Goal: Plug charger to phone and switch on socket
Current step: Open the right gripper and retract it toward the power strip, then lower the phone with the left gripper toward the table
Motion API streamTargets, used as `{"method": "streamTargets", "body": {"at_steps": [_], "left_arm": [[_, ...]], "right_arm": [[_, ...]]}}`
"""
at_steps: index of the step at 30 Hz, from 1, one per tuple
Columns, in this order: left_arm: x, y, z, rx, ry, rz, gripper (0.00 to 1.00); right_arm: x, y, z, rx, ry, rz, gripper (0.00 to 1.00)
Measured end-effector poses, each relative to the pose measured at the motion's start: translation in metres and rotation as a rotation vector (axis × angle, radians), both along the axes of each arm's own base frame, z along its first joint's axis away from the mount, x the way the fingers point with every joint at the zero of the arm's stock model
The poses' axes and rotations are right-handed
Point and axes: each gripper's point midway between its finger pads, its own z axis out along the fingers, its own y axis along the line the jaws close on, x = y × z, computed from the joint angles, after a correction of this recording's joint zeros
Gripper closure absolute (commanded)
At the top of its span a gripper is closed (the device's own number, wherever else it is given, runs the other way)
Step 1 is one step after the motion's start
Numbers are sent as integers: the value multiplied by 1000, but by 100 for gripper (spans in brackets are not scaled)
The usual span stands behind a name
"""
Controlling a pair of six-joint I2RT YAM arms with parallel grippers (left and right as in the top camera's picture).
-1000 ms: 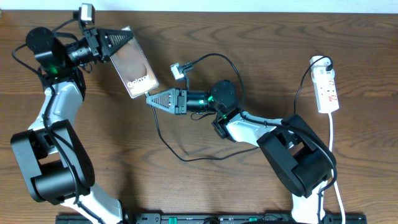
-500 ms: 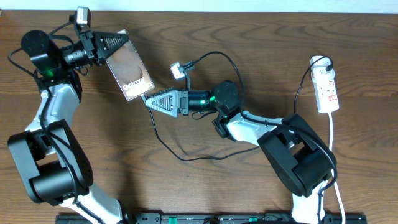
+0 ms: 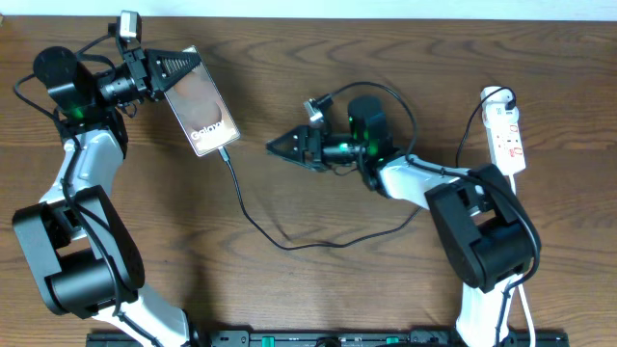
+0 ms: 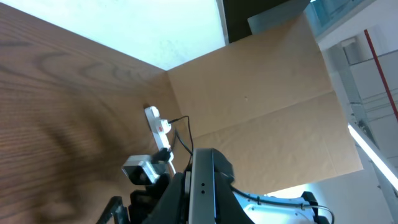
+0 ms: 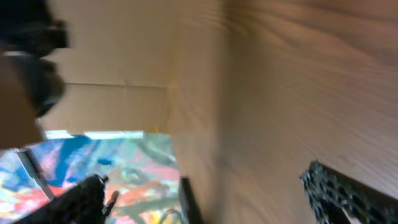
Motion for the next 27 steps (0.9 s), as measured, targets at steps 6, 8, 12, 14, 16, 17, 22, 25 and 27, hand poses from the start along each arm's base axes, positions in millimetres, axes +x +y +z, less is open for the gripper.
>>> {"method": "streamTargets", "body": {"at_steps": [6, 8, 12, 14, 16, 17, 22, 25, 27], "left_arm": [[-1, 0, 0, 3, -5, -6, 93], [-1, -1, 0, 4, -8, -8, 93], [-2, -1, -1, 9, -16, -13, 93], [-2, -1, -1, 12, -25, -15, 93], [-3, -3, -2, 14, -28, -18, 93], [-4, -5, -4, 14, -27, -21, 93], [-7, -18, -17, 11, -15, -41, 93], [-7, -22, -26, 5, 1, -34, 93], [-5, -22, -40, -3, 36, -11, 93]], "right_arm": [[7, -44, -44, -201, 60, -77, 1], [6, -64, -47, -302, 44, -117, 1], [4, -97, -12, -486, -90, -200, 1], [1, -112, 7, -556, -153, -238, 1], [-1, -125, 22, -609, -205, -277, 1], [-2, -130, 27, -628, -219, -292, 1], [-8, -153, 43, -721, -263, -356, 1], [-12, -160, 45, -754, -265, -369, 1], [-13, -164, 42, -780, -259, -374, 1]]}}
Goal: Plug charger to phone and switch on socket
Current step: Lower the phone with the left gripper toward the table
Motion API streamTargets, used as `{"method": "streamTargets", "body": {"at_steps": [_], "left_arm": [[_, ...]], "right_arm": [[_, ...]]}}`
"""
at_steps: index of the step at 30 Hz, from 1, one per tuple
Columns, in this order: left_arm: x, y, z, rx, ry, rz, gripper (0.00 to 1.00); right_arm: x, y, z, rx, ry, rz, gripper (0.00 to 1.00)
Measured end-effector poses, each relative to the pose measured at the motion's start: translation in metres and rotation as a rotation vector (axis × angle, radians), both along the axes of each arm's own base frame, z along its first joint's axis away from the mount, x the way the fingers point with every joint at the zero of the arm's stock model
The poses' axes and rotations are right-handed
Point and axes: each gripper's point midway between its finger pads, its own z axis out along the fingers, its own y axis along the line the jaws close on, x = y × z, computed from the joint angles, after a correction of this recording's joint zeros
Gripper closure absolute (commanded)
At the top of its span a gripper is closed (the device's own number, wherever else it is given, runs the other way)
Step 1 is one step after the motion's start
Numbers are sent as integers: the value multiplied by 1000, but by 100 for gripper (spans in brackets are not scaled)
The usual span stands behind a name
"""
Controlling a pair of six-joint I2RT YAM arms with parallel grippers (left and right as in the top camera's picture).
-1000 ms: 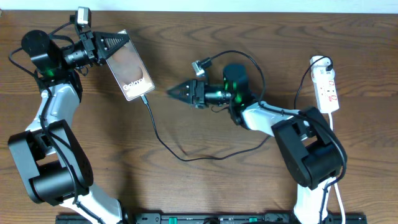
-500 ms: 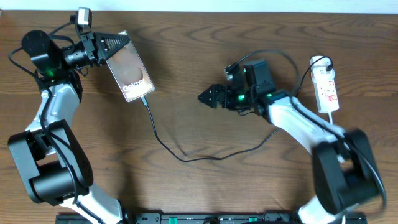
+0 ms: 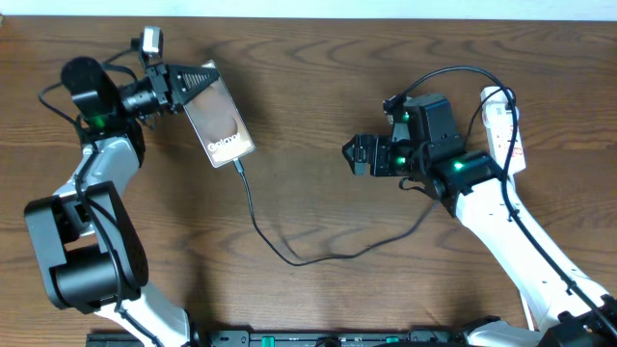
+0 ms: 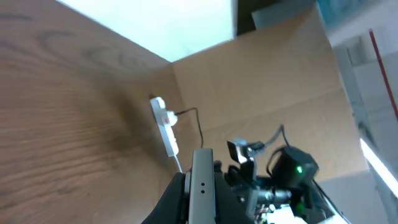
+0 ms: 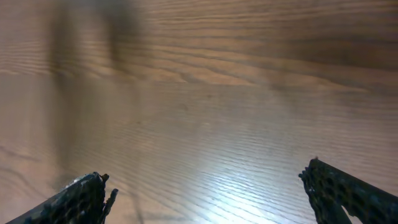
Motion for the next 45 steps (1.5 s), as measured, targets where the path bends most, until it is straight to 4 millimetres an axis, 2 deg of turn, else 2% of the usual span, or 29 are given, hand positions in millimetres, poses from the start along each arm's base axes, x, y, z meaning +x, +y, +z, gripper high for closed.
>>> {"method": "streamTargets", "body": {"at_steps": [3, 6, 9, 17, 24, 30, 38, 45], "left_arm": [[2, 2, -27, -13, 86, 47, 93], [2, 4, -67, -15, 238, 112, 92], [-1, 6, -96, 11, 343, 162, 92], [-17, 15, -152, 171, 496, 254, 93], [-36, 23, -192, 356, 595, 301, 92], [-44, 14, -210, 489, 615, 297, 93], [-47, -11, -215, 558, 586, 244, 93], [-57, -19, -223, 602, 625, 223, 93]], "right_arm": [[-2, -4, -3, -21, 10, -9, 1], [-2, -6, -4, -31, 11, -14, 1], [-2, -6, -5, -34, 12, -17, 1], [-3, -7, -6, -42, 16, -13, 1], [-4, -8, -7, -46, 22, -13, 1], [-4, -8, -7, -47, 21, -14, 1], [-5, -9, -8, -52, 29, -15, 1], [-6, -10, -9, -54, 34, -15, 1]]}}
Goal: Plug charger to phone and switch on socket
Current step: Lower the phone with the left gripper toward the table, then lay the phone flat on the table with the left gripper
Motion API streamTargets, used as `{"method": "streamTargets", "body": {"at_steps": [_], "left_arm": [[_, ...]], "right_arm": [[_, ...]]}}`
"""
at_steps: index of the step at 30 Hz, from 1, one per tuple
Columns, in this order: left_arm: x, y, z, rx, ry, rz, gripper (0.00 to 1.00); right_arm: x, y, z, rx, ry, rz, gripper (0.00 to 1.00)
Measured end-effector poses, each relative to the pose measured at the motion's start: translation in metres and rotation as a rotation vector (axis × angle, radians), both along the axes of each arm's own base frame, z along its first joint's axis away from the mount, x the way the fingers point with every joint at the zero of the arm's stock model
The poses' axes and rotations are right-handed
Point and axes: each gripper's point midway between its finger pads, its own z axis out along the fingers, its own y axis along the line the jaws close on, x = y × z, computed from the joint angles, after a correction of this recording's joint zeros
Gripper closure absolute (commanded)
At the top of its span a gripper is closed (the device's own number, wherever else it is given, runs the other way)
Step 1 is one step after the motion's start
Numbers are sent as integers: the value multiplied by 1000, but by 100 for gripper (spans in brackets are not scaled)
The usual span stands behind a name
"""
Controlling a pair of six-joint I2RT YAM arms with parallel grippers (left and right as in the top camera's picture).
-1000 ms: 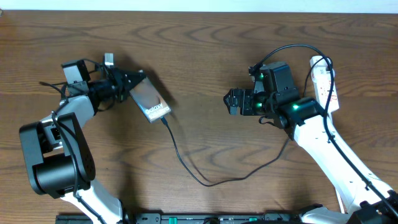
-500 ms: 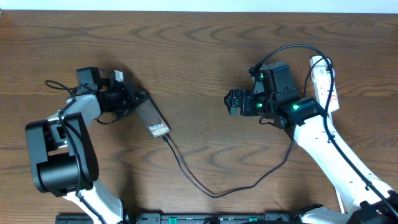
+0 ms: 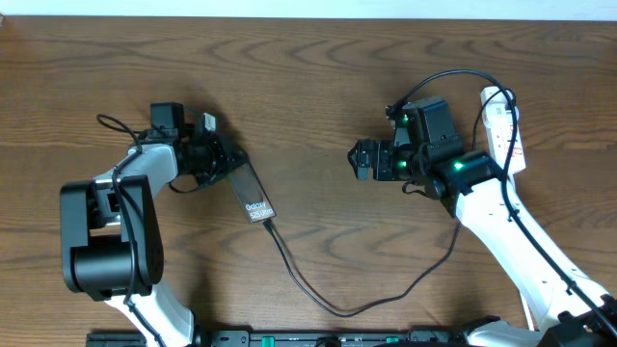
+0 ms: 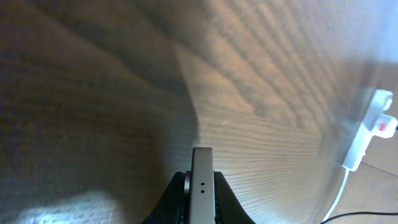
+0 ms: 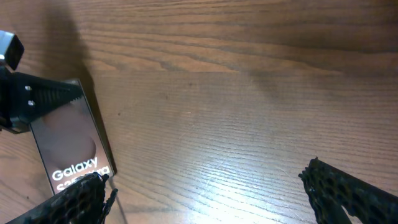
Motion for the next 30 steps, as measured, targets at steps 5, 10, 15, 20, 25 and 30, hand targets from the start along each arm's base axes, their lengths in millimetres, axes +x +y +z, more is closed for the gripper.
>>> {"method": "streamTargets", "body": {"at_steps": [5, 10, 15, 20, 25, 30], "left_arm": [[-8, 0, -5, 19, 41, 1, 93], [-9, 1, -6, 27, 49, 4, 92], [-11, 2, -7, 31, 60, 6, 91], [-11, 2, -8, 33, 61, 6, 86], [-14, 2, -10, 33, 69, 5, 83], [-14, 1, -10, 30, 69, 5, 83]], "right_arm": [[0, 0, 0, 0, 1, 0, 1], [-1, 0, -1, -2, 4, 0, 1], [-2, 2, -1, -2, 4, 8, 1], [-3, 4, -1, -2, 4, 14, 1], [-3, 4, -1, -2, 4, 14, 1], [-3, 4, -1, -2, 4, 14, 1]]}}
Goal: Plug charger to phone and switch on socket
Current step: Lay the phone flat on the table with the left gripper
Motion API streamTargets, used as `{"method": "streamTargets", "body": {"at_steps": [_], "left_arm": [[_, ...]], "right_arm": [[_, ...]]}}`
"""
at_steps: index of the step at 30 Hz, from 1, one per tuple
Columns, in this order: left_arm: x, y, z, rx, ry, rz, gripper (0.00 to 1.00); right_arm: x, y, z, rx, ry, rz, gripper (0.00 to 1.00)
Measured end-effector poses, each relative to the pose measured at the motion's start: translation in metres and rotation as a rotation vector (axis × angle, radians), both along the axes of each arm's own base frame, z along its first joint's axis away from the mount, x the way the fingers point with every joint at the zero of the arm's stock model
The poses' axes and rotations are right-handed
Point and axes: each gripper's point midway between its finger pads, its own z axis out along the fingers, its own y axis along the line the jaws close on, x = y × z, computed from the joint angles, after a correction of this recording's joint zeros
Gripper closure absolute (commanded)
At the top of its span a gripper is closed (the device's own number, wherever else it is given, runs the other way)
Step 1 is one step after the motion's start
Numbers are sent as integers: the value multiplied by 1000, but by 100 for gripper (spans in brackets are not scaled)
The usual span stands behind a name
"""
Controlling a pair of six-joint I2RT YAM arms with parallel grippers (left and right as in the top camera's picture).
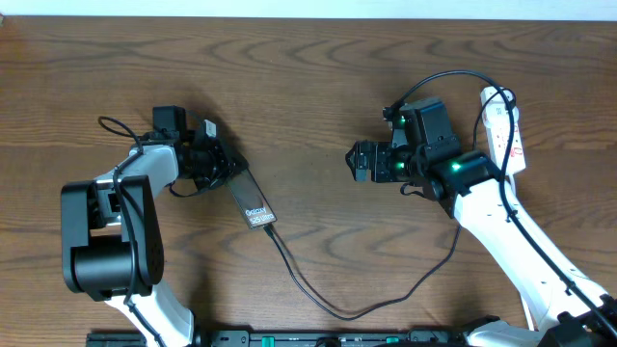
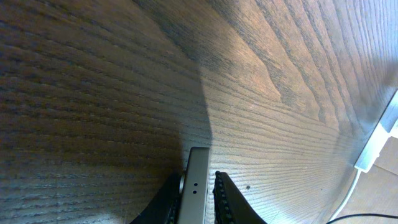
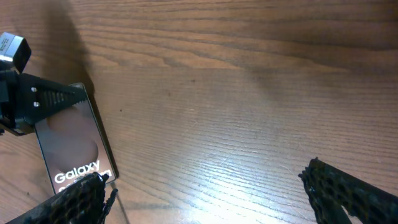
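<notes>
The phone [image 1: 250, 201], dark with "Galaxy" on its screen, lies low on the wood table, also seen in the right wrist view as the phone [image 3: 73, 144]. My left gripper [image 1: 220, 166] is shut on its top end; the phone's grey edge [image 2: 198, 185] sits between the fingers. The black charger cable [image 1: 328, 305] is plugged into the phone's lower end and loops right toward the white socket strip [image 1: 504, 123]. My right gripper [image 1: 358, 162] hangs open and empty over the table's middle, and its right wrist view shows the gripper [image 3: 211, 190] wide open.
The socket strip [image 2: 377, 142] shows white at the right edge of the left wrist view. A black rail [image 1: 318, 338] runs along the table's front edge. Bare wood lies between the phone and my right gripper.
My left gripper and the phone sit slightly lower and closer to the table. The right gripper has edged a little to the left and stays open.
First my left gripper held the plugged-in phone raised at the far left, with the right gripper close by it. Then the right arm stood back on the right, open. Later the phone was down at the table's left middle, where it stays.
</notes>
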Motion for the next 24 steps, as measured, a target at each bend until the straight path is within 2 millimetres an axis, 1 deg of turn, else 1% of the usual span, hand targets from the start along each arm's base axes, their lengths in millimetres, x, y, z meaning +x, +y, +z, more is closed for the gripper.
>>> {"method": "streamTargets", "body": {"at_steps": [8, 9, 12, 14, 24], "left_arm": [[-3, 0, -1, -2, 15, 0, 83], [-4, -1, -1, -3, 20, -1, 77], [-6, -3, 0, -17, 27, -3, 68], [-6, -4, 2, -24, 26, -7, 65], [-8, -5, 4, -30, 30, -8, 63]], "right_arm": [[0, 0, 0, 0, 0, 0, 1], [0, 0, 0, 0, 0, 0, 1], [0, 0, 0, 0, 0, 0, 1], [0, 0, 0, 0, 0, 0, 1], [0, 0, 0, 0, 0, 0, 1]]}}
